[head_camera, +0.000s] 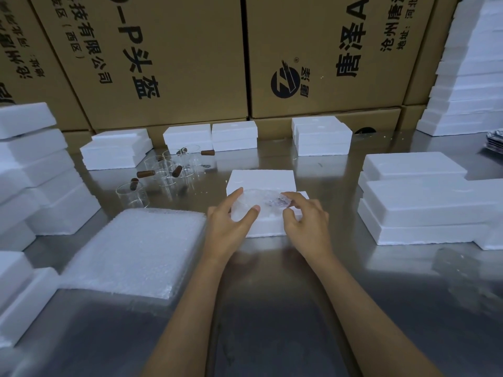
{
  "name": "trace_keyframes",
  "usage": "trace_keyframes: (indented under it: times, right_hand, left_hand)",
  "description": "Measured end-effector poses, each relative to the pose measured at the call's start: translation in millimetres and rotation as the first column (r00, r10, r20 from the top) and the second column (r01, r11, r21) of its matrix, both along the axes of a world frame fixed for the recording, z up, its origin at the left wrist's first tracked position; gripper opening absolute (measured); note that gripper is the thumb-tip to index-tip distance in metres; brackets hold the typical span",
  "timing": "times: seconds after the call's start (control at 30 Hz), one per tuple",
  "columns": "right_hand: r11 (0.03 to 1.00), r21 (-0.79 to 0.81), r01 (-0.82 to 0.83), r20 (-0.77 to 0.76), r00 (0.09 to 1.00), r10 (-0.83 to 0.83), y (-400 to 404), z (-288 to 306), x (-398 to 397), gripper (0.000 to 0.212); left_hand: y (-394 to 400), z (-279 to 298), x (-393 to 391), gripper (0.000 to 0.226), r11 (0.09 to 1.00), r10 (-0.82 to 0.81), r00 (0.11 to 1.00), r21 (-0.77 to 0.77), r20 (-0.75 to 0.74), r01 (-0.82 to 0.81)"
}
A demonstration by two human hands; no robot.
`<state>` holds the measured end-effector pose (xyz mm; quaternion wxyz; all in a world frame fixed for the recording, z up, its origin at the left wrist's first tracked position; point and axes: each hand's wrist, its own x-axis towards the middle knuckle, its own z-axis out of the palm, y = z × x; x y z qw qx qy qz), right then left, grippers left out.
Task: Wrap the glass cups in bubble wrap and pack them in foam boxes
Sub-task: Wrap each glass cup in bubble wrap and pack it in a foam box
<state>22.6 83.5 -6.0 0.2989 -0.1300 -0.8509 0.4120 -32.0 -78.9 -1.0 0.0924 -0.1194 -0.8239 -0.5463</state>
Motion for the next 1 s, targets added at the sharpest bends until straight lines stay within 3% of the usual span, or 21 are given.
trace_keyframes:
  times: [0.07,0.13,0.23,0.33,0.47,0.6,0.7,0.83,0.9,1.0]
  right_hand:
    - [1.0,0.002,0.024,-0.136,0.99,-0.023,-1.5,4.9,2.4,0.039]
    - [0.977,-0.21,0.03,-0.219,0.973,-0.076,3.5,8.7,4.1,0.043]
    - [0.754,-0.656,-0.021,-0.135,0.987,-0.09,20.0,17.9,1.2,0.033]
    - [0.642,-0.766,-0.039,-0.052,0.999,-0.001,40.7,27.0,-12.9,0.028]
    - [0.653,-0.75,-0.101,0.013,0.986,0.167,45.5,29.6,-23.0,0.049]
    - [0.703,-0.695,-0.153,0.068,0.959,0.276,39.9,27.4,-25.8,0.043]
    - [0.708,-0.687,-0.161,0.04,0.965,0.258,33.6,25.2,-24.9,0.033]
    - [0.64,-0.738,-0.216,-0.087,0.97,0.227,37.9,19.3,-27.7,0.039]
    - [0.666,-0.714,-0.217,-0.145,0.976,0.163,39.4,22.3,-26.6,0.03]
    - [0.702,-0.686,-0.192,-0.207,0.976,0.065,41.0,31.9,-24.7,0.027]
  left_hand:
    - [-0.3,0.8,0.5,0.06,0.998,-0.021,1.0,0.056,0.012,0.02]
    - [-2.2,3.3,-1.4,0.062,0.976,-0.04,0.998,0.216,0.054,0.028]
    - [-4.9,7.2,-11.4,0.061,0.92,-0.05,0.977,0.391,0.208,-0.036]
    - [-4.6,10.4,-22.9,0.059,0.902,-0.061,0.952,0.426,0.301,-0.077]
    - [4.5,17.0,-32.1,0.053,0.904,-0.099,0.949,0.426,0.3,-0.041]
    - [8.1,16.5,-31.0,0.041,0.917,-0.152,0.946,0.397,0.288,0.027]
    - [8.2,15.5,-33.4,0.041,0.893,-0.192,0.948,0.445,0.254,0.061]
    - [10.1,21.6,-31.5,0.035,0.875,-0.164,0.961,0.483,0.221,0.038]
    - [9.2,28.9,-32.0,0.043,0.876,-0.122,0.98,0.481,0.155,0.033]
    - [6.8,46.1,-28.1,0.031,0.878,-0.021,0.999,0.479,0.043,-0.002]
